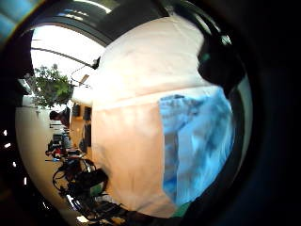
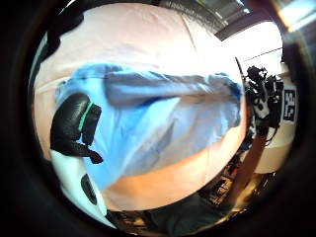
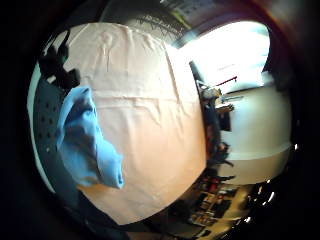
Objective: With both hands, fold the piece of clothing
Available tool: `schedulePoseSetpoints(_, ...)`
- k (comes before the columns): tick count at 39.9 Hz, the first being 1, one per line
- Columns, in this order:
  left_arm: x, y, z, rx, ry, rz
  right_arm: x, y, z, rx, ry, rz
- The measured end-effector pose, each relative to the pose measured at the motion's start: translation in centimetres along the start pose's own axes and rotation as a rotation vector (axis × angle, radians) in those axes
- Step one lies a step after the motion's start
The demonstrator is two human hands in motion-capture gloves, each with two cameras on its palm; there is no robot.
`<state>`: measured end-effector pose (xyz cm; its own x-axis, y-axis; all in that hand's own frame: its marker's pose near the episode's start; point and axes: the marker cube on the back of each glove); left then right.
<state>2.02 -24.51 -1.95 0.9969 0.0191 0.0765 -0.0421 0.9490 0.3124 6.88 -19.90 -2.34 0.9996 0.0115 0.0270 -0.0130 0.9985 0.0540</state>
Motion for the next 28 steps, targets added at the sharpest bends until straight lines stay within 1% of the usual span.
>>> schedulePoseSetpoints(1, 0.3, 1.1, -0.3, -0.047, 0.036, -0.004, 0.9, 0.1, -0.2, 0.053, -0.011, 0.044)
schedulePoseSetpoints(3, 1.0, 3.1, -0.9, -0.109, 0.102, 0.0, 2.7, 0.9, -0.1, 0.083, -0.035, 0.122)
schedulePoseSetpoints(4, 1.1, 3.7, -1.1, -0.102, 0.103, 0.001, 3.4, 1.3, 0.1, 0.088, -0.051, 0.149)
schedulePoseSetpoints(6, 0.5, 3.8, -0.9, -0.025, 0.029, -0.002, 4.4, 1.7, 0.9, 0.104, -0.088, 0.187)
schedulePoseSetpoints(8, 0.1, 3.9, 0.0, 0.042, -0.05, -0.001, 5.4, 2.0, 2.2, 0.124, -0.096, 0.225)
schedulePoseSetpoints(9, 0.2, 4.3, 0.8, 0.039, -0.066, 0.001, 5.8, 2.0, 3.1, 0.127, -0.089, 0.242)
schedulePoseSetpoints(11, 0.5, 5.4, 2.5, -0.03, -0.076, 0.005, 6.6, 2.3, 4.7, 0.106, -0.062, 0.265)
schedulePoseSetpoints(13, 0.5, 6.3, 4.2, -0.12, -0.074, 0.002, 6.9, 3.0, 6.0, 0.048, -0.056, 0.265)
schedulePoseSetpoints(15, 0.6, 7.1, 5.8, -0.21, -0.029, -0.002, 6.6, 3.7, 7.1, -0.022, -0.102, 0.242)
schedulePoseSetpoints(17, 0.8, 7.5, 7.1, -0.251, 0.041, -0.004, 6.4, 4.3, 7.8, -0.061, -0.153, 0.232)
schedulePoseSetpoints(19, 0.7, 7.5, 7.9, -0.255, 0.106, -0.012, 6.3, 4.0, 8.2, -0.02, -0.184, 0.243)
schedulePoseSetpoints(21, 0.5, 7.6, 8.2, -0.255, 0.141, -0.022, 6.2, 3.5, 8.2, 0.063, -0.203, 0.258)
schedulePoseSetpoints(24, 0.1, 7.5, 8.3, -0.252, 0.108, -0.021, 6.3, 2.7, 7.9, 0.19, -0.198, 0.294)
schedulePoseSetpoints(25, 0.0, 7.4, 8.4, -0.251, 0.1, -0.017, 6.3, 2.4, 7.8, 0.213, -0.202, 0.304)
schedulePoseSetpoints(28, 0.1, 7.3, 8.5, -0.253, 0.122, -0.005, 5.5, 2.0, 7.4, 0.225, -0.271, 0.316)
